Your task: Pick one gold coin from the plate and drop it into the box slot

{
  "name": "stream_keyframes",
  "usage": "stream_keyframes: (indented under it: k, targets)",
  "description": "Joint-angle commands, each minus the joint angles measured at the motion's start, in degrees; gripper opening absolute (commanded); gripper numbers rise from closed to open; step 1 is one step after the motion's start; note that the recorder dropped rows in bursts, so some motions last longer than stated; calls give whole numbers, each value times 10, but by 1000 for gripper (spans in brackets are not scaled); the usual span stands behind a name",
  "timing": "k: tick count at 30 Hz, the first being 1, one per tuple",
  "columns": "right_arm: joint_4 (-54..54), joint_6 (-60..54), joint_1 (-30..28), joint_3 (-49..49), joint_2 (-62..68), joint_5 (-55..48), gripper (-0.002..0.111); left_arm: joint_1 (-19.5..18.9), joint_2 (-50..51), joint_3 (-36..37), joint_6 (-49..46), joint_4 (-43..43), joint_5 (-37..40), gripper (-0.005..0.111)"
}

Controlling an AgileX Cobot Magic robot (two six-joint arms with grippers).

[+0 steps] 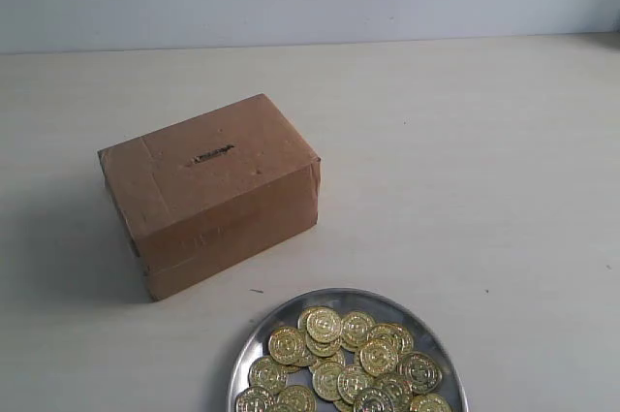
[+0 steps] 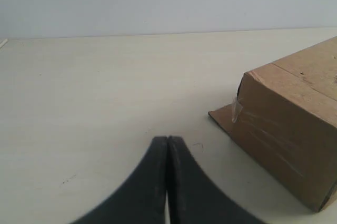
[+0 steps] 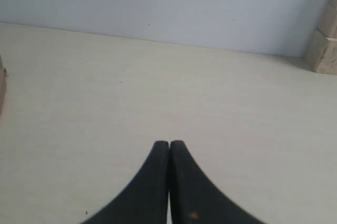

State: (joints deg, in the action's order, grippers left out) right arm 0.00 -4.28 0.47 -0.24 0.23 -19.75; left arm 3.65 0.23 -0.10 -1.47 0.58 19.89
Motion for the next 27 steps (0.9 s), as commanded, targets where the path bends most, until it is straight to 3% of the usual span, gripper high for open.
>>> stream_keyframes:
  k: [1,22,27]
  targets:
    - [0,-1,-3,2,-2,1,0,4,-2,1,2,-6,-3,0]
    - [-4,-6,-3,2,-2,2,0,4,-2,1,2,-6,-3,0]
    - [17,-4,-3,2,-2,65,0,4,-2,1,2,-6,-3,0]
